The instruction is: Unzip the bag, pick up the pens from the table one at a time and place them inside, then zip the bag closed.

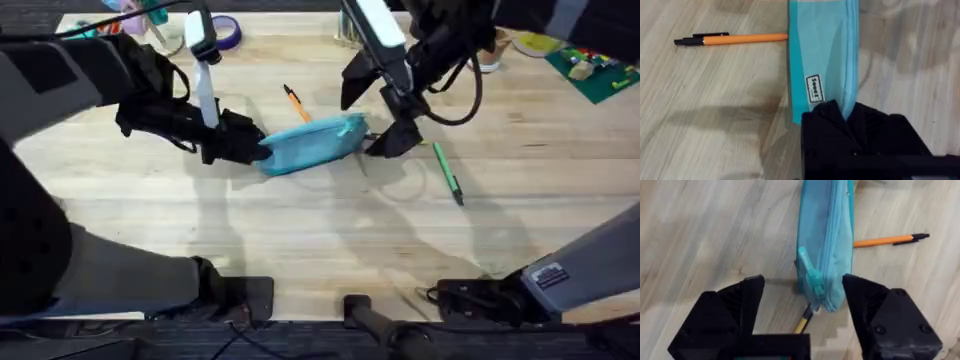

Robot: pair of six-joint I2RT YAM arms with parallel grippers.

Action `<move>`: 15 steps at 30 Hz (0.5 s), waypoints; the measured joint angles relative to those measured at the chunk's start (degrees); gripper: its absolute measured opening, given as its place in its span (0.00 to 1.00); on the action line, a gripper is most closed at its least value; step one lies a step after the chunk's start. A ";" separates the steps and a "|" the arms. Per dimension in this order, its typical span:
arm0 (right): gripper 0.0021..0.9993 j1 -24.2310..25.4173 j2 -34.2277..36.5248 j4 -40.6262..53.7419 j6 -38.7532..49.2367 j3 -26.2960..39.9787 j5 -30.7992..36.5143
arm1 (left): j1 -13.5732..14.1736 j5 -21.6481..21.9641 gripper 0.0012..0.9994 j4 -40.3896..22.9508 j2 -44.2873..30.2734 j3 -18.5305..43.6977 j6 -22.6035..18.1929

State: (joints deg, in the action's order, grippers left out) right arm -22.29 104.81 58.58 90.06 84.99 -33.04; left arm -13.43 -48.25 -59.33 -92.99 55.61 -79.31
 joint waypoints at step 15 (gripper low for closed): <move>0.47 -1.32 1.66 -1.91 -0.03 0.00 1.82 | 0.00 -0.01 0.04 -0.07 0.00 0.00 0.00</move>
State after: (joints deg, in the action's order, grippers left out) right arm -23.62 106.48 56.67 90.03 84.99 -31.22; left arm -13.43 -48.26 -59.40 -92.99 55.61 -79.31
